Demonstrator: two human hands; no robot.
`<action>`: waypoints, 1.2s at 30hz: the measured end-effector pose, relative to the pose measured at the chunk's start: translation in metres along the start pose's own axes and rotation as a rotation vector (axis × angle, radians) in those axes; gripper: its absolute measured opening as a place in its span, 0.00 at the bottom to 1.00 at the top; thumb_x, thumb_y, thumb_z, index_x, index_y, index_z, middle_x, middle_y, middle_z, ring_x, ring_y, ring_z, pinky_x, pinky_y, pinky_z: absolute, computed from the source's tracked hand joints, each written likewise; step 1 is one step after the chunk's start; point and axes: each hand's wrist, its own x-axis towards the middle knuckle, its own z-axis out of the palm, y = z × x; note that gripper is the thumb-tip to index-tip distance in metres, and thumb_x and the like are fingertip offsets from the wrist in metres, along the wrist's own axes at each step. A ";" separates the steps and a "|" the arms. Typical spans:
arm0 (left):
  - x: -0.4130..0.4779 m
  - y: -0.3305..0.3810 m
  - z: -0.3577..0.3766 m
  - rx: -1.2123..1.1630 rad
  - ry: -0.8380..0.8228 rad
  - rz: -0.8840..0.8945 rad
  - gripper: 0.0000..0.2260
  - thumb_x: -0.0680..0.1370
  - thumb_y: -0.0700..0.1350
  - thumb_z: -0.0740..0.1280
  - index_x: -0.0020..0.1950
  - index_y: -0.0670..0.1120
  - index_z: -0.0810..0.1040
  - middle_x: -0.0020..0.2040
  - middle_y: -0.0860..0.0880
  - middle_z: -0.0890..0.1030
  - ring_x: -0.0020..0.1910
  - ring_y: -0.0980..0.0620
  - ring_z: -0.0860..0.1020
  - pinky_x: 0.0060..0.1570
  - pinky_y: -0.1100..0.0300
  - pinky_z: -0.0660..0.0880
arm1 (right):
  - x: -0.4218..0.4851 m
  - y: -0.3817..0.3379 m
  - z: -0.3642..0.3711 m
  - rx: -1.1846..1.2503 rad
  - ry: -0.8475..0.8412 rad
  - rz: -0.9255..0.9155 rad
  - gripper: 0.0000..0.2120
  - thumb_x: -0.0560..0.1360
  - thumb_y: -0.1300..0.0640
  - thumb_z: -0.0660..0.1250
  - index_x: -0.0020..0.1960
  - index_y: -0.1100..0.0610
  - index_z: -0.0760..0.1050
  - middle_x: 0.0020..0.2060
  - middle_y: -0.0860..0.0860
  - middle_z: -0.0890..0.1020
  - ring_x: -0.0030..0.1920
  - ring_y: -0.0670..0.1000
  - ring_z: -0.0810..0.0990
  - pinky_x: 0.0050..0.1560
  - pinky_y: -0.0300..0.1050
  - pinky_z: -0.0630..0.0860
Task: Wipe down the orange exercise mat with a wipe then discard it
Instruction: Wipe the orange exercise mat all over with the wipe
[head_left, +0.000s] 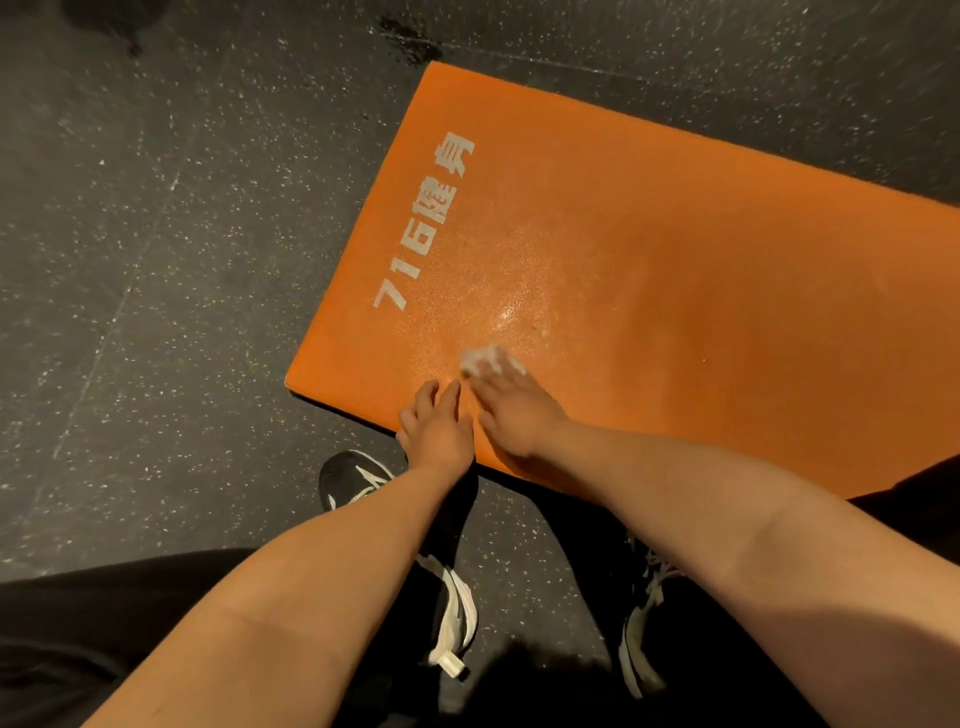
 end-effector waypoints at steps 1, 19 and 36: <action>0.003 0.001 -0.001 0.002 0.005 -0.010 0.22 0.84 0.52 0.58 0.78 0.58 0.61 0.80 0.52 0.54 0.70 0.43 0.59 0.68 0.48 0.58 | 0.004 0.000 0.001 -0.034 -0.039 -0.114 0.30 0.84 0.48 0.54 0.83 0.52 0.50 0.82 0.52 0.47 0.81 0.56 0.39 0.81 0.57 0.44; 0.065 0.053 -0.020 0.025 -0.061 0.096 0.28 0.83 0.54 0.57 0.82 0.60 0.51 0.83 0.55 0.43 0.80 0.48 0.42 0.75 0.42 0.44 | 0.044 0.059 -0.046 0.084 0.187 0.257 0.30 0.85 0.49 0.54 0.83 0.52 0.46 0.82 0.51 0.42 0.81 0.54 0.37 0.80 0.59 0.46; 0.124 0.108 -0.030 0.078 -0.006 0.175 0.27 0.82 0.51 0.59 0.81 0.57 0.55 0.83 0.52 0.47 0.78 0.42 0.50 0.75 0.44 0.49 | 0.055 0.110 -0.079 0.288 0.236 0.669 0.34 0.85 0.44 0.49 0.82 0.52 0.32 0.80 0.54 0.32 0.78 0.59 0.28 0.78 0.58 0.35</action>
